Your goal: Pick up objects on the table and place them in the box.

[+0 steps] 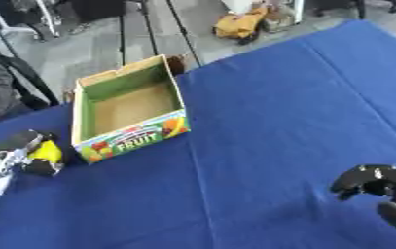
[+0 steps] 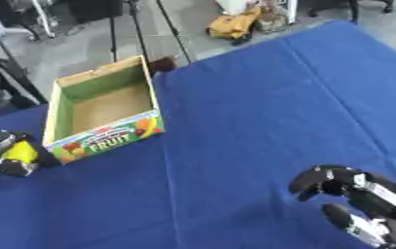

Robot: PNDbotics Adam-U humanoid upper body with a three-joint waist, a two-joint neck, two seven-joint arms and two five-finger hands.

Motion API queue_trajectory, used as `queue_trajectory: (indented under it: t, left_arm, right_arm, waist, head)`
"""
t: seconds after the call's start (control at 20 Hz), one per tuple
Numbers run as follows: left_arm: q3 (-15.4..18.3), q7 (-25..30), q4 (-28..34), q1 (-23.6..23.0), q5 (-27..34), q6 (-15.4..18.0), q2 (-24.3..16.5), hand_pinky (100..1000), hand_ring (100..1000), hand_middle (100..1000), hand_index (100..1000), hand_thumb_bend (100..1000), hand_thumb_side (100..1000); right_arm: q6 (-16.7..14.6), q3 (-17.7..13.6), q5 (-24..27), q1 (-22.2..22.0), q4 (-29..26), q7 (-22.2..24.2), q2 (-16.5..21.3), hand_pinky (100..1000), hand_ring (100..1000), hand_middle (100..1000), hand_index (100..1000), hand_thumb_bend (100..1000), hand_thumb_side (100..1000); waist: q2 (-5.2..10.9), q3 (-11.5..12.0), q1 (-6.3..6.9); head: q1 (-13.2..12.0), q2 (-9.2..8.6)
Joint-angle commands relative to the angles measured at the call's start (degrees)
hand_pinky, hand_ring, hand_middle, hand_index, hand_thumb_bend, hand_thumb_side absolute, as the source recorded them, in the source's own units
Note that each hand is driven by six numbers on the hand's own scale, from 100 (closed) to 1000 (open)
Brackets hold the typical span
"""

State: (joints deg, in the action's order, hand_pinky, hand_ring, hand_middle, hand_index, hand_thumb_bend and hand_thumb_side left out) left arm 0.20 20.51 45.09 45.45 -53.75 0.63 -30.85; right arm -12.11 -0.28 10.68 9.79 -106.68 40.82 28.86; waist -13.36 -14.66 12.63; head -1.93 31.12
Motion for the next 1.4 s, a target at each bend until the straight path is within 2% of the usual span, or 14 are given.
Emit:
queue_trajectory:
  t: [0.05, 0.15, 0.35, 0.45, 0.55, 0.85, 1.2, 1.4]
  left_arm:
    - [0.21, 2.87, 0.49, 0.58, 0.47, -0.1, -3.29, 806, 708, 672, 871, 425, 270]
    - [0.33, 4.6, 0.76, 0.59, 0.65, -0.2, -3.57, 810, 715, 680, 874, 418, 266]
    - [0.77, 6.55, 1.56, 0.62, 1.65, -0.49, -3.9, 813, 724, 695, 878, 483, 332]
    - [0.79, 7.41, 1.79, 0.62, 2.69, -0.28, -4.1, 823, 739, 712, 880, 596, 412]
    - [0.7, 8.52, 1.96, 0.64, 3.43, -0.13, -4.44, 824, 740, 714, 881, 617, 421]
    - [0.6, 11.24, 2.0, 0.45, 3.46, -0.34, -5.45, 827, 742, 713, 881, 525, 331]
    - [0.66, 15.8, 2.07, 0.12, 2.4, -0.8, -6.43, 832, 744, 710, 875, 358, 228]
    - [0.69, 16.28, 2.11, -0.1, 2.15, -1.1, -6.17, 821, 725, 689, 857, 310, 197]
  right_arm:
    - [-0.1, -0.23, 0.37, 0.27, -1.09, 0.03, 0.87, 724, 793, 737, 799, 247, 660]
    - [-0.08, -0.29, 0.4, 0.18, -1.07, 0.02, 0.88, 724, 793, 737, 799, 247, 661]
    - [-0.09, -0.32, 0.51, 0.14, -1.07, 0.04, 0.86, 724, 793, 737, 799, 256, 657]
    - [-0.11, -0.34, 0.58, 0.11, -1.07, 0.05, 0.86, 724, 793, 737, 799, 260, 655]
    - [-0.11, -0.35, 0.68, 0.08, -1.05, 0.05, 0.86, 724, 793, 737, 798, 261, 653]
    - [-0.08, -0.43, 0.85, -0.08, -0.99, 0.06, 0.85, 724, 793, 737, 798, 262, 653]
    - [0.02, -0.46, 0.9, -0.21, -0.87, 0.1, 0.83, 724, 794, 737, 798, 264, 651]
    - [0.01, -0.52, 0.92, -0.21, -0.89, 0.08, 0.82, 724, 793, 736, 798, 264, 652]
  waist:
    - [1.22, 0.2, -0.82]
    - [1.31, 0.21, -0.85]
    - [1.44, 0.17, -0.92]
    - [1.5, 0.17, -0.98]
    - [1.62, 0.2, -1.03]
    - [1.89, 0.28, -1.17]
    - [2.17, 0.47, -1.11]
    - [2.12, 0.4, -1.11]
  head:
    - [0.08, -0.21]
    - [0.15, -0.16]
    - [0.22, -0.08]
    - [0.22, -0.02]
    - [0.21, 0.04]
    - [0.3, 0.11]
    - [0.53, 0.26]
    - [0.6, 0.14]
